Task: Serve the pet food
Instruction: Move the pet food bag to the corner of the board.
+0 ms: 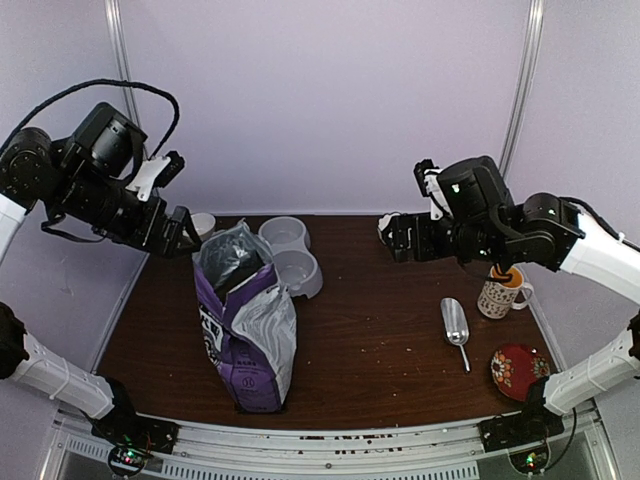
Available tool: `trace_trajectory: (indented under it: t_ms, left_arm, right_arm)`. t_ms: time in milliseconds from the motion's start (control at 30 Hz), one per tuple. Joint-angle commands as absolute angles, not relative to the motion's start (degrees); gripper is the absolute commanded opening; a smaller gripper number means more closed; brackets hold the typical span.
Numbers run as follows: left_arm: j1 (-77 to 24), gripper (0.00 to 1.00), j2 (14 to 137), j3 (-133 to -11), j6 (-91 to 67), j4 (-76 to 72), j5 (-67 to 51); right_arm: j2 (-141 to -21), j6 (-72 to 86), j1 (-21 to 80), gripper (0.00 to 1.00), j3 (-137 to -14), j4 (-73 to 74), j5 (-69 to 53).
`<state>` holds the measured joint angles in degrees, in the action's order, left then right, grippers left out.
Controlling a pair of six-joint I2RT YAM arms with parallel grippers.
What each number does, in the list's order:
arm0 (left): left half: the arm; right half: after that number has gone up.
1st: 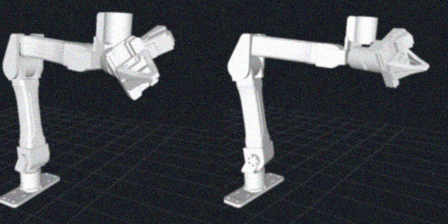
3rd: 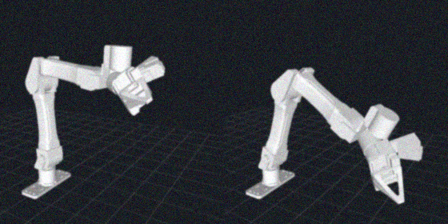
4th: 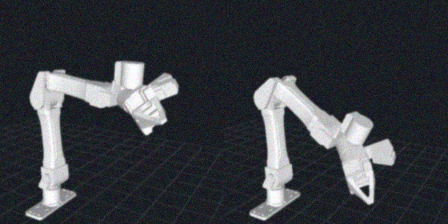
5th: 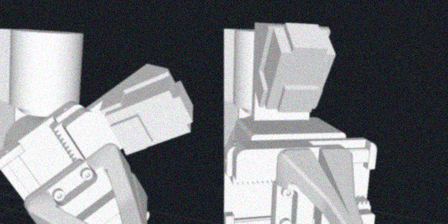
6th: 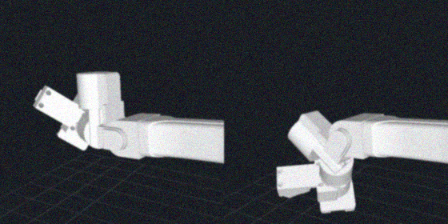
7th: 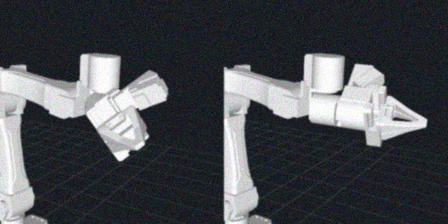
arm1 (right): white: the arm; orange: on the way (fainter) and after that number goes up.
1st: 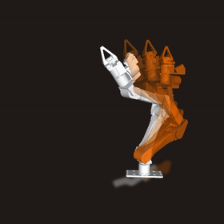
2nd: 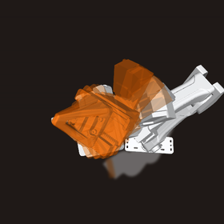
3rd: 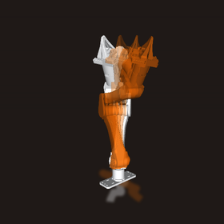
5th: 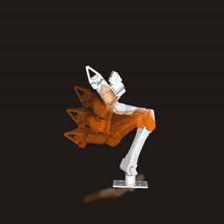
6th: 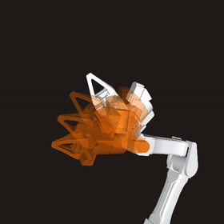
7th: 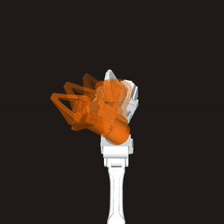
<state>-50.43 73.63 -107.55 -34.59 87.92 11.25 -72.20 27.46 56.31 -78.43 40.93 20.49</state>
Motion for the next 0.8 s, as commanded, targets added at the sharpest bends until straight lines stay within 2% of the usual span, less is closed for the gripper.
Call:
trace_trajectory:
  t_ms: [0, 300, 467, 700, 733, 767]
  left_arm:
    - [-50.1, 0.98, 74.3, -110.0, -36.4, 86.4, 8.0]
    - [-50.2, 0.95, 76.4, -108.2, -36.2, 85.6, 7.9]
    - [-50.2, 0.85, 77.6, -104.7, -36.5, 83.0, 8.1]
    - [-50.2, 0.65, 78.2, -98.3, -37.1, 78.5, 11.0]
    - [-50.1, 0.59, 78.1, -97.2, -36.9, 77.7, 11.0]
    - [-50.1, 0.49, 78.0, -96.5, -36.8, 77.1, 11.1]
  right_arm:
    - [-71.2, 28.3, 55.6, 1.0, -77.4, 39.9, 22.3]
    - [-70.9, 28.6, 55.4, 1.0, -76.7, 39.8, 22.3]
    - [-70.4, 29.1, 55.4, 1.0, -75.4, 39.2, 21.8]
    - [-69.4, 29.3, 55.4, 1.0, -73.7, 39.4, 21.7]
    - [-69.3, 29.3, 55.4, 1.0, -73.4, 39.4, 21.8]
    - [-69.2, 29.3, 55.4, 1.0, -73.3, 39.6, 22.0]
